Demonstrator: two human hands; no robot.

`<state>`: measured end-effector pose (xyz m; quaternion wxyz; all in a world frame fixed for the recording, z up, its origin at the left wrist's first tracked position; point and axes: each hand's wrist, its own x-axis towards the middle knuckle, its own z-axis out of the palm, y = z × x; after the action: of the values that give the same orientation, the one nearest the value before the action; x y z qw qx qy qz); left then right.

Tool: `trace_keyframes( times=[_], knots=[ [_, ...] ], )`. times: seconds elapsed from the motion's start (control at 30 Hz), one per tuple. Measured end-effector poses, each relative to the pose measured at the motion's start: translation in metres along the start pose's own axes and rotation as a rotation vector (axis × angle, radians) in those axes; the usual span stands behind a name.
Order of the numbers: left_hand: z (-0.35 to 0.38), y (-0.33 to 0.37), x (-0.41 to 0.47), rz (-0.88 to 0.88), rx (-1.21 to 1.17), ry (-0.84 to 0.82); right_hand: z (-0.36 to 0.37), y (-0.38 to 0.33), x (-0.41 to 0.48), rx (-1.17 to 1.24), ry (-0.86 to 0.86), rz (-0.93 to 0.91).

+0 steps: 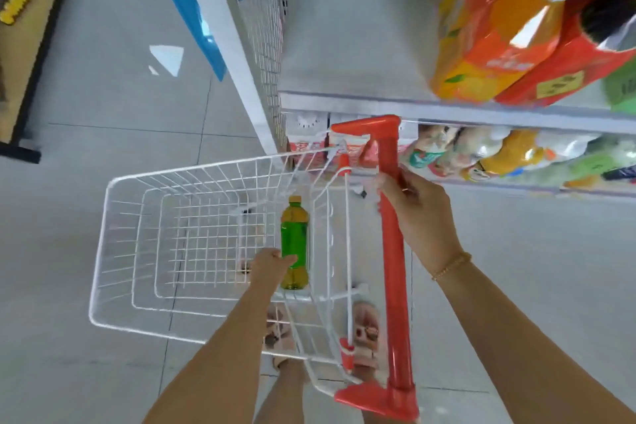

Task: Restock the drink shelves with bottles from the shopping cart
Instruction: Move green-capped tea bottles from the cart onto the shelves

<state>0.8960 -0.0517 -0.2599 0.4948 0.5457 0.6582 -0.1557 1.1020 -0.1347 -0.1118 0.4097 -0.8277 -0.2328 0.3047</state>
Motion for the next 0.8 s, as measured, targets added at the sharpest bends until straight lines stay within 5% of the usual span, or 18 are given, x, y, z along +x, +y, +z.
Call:
trace_keyframes(
  times=[0.43, 0.6, 0.8],
  knots=[
    [0.047, -0.014, 0.056, -0.049, 0.118, 0.077, -0.002, -0.007, 0.0, 0.101, 0.025, -0.001],
    [0.014, 0.002, 0.007, -0.032, -0.067, 0.1, -0.01, -0.013, -0.001, 0.103, -0.055, 0.062],
    [-0.062, 0.053, -0.095, 0.185, -0.252, 0.049, -0.024, -0.032, -0.006, -0.085, -0.15, 0.201]
  ],
)
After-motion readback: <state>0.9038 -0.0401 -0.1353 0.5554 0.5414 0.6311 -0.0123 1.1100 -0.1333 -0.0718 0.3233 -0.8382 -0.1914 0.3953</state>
